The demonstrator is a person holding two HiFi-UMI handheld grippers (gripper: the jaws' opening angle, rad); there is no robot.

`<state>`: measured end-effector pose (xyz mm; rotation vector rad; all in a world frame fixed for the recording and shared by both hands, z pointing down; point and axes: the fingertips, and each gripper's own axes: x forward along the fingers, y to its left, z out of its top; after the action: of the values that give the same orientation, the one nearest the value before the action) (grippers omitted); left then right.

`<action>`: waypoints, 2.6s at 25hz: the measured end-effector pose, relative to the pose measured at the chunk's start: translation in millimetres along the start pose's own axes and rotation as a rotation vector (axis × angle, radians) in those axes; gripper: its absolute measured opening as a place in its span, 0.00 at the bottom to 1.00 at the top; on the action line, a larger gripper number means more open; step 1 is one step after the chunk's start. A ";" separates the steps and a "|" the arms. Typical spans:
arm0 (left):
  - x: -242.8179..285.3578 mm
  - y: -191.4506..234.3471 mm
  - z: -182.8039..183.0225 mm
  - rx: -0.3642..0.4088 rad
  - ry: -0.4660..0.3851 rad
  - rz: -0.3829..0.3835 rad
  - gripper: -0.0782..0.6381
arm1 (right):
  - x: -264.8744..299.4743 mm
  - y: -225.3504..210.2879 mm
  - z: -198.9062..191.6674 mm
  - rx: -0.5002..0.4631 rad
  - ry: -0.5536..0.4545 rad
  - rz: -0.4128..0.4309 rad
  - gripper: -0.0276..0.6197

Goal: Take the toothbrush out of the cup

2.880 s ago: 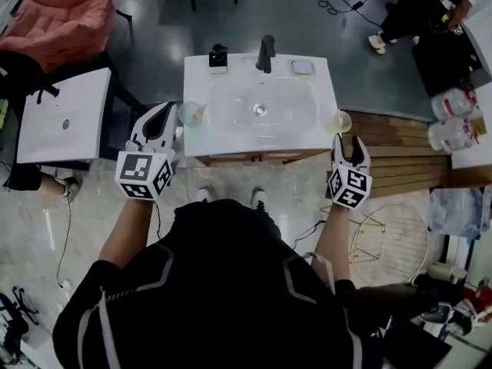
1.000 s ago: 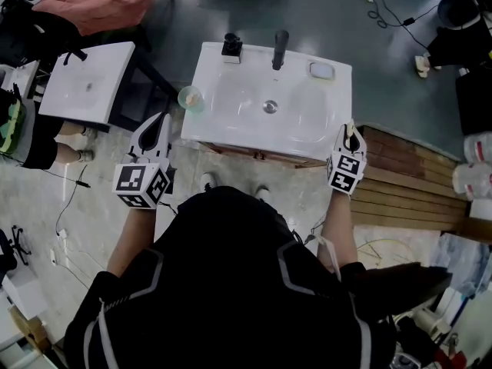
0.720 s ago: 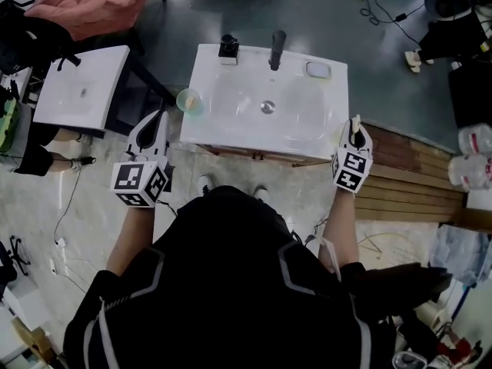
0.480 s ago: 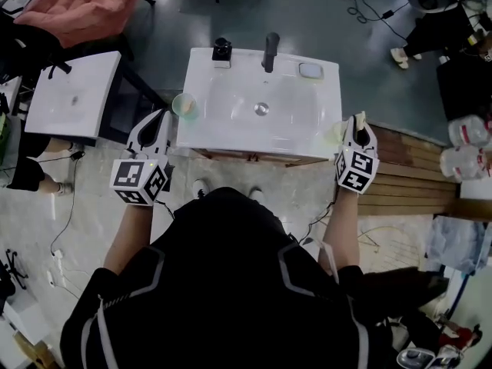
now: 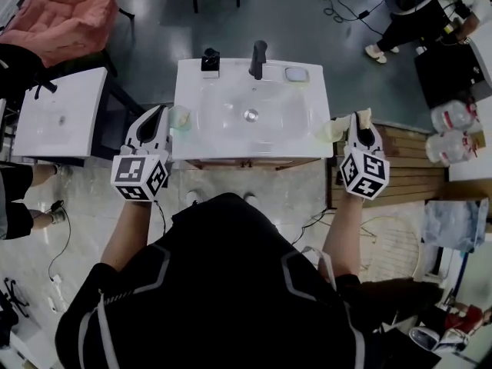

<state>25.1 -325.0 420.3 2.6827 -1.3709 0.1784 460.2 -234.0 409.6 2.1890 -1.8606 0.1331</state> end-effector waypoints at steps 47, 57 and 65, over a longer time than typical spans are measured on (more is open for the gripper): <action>16.7 -4.0 -130.3 0.171 0.211 -0.175 0.47 | -43.7 45.8 51.1 0.015 0.013 0.007 0.08; 54.4 6.2 -172.4 0.179 0.256 -0.168 0.47 | -64.8 49.8 43.3 0.004 0.054 -0.059 0.08; 73.5 4.4 -177.2 0.164 0.259 -0.192 0.45 | -77.9 44.2 34.7 0.005 0.075 -0.097 0.08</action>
<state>55.7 -357.3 606.9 2.7776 -1.0593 0.6185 399.9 -174.8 363.9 2.2410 -1.7127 0.1984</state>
